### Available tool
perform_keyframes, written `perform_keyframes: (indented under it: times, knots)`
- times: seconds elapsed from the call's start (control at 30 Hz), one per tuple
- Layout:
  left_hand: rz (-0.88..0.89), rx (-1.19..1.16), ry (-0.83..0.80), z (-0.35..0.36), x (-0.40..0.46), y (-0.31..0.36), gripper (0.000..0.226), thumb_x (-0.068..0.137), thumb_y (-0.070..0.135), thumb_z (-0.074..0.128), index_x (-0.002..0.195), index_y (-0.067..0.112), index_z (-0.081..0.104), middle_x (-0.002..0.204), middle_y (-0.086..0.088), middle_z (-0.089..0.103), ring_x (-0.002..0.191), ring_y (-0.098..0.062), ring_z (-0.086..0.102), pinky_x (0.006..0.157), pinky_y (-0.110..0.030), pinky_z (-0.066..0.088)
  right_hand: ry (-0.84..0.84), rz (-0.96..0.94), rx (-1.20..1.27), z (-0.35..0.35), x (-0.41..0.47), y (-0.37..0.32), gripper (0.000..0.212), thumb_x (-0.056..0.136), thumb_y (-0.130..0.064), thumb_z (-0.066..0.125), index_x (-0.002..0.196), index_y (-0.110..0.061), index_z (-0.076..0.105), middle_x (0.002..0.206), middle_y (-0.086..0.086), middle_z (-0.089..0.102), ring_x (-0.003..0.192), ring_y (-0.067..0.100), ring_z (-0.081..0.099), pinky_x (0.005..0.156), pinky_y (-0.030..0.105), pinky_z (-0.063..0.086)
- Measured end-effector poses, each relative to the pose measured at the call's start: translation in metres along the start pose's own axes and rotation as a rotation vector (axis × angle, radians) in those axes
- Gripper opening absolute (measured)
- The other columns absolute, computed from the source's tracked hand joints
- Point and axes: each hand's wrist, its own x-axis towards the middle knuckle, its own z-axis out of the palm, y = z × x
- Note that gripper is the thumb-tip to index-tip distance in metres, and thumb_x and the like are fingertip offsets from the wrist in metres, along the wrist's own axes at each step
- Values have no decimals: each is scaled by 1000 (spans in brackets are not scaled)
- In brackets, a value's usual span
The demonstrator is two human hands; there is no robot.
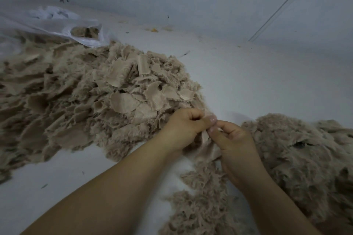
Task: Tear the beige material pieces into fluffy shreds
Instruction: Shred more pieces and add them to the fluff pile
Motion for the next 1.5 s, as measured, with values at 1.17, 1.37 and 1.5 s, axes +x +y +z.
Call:
perform_keyframes:
  times: [1.17, 1.37, 1.5]
  knots:
    - [-93, 395, -462, -44, -16, 27, 20, 83, 32, 76, 75, 16, 66, 48, 6, 52, 36, -7, 40, 37, -16, 31, 141, 93, 66, 5, -7, -16, 30, 99, -20, 58, 80, -19, 80, 87, 16, 76, 76, 31, 72, 72, 44, 59]
    - [40, 173, -87, -18, -10, 12, 19, 94, 16, 63, 76, 12, 59, 44, 11, 49, 34, -1, 40, 37, -13, 32, 102, 55, -41, 5, -9, -18, 28, 93, -31, 62, 84, -11, 79, 71, 18, 72, 38, 8, 56, 38, 17, 42]
    - [-9, -74, -62, -21, -6, 14, 40, 99, 17, 54, 60, 12, 60, 42, -4, 33, 29, -12, 23, 33, -15, 21, 110, 67, -14, 6, -10, -18, 35, 101, -24, 54, 81, -14, 80, 78, 18, 75, 58, 21, 68, 52, 26, 51]
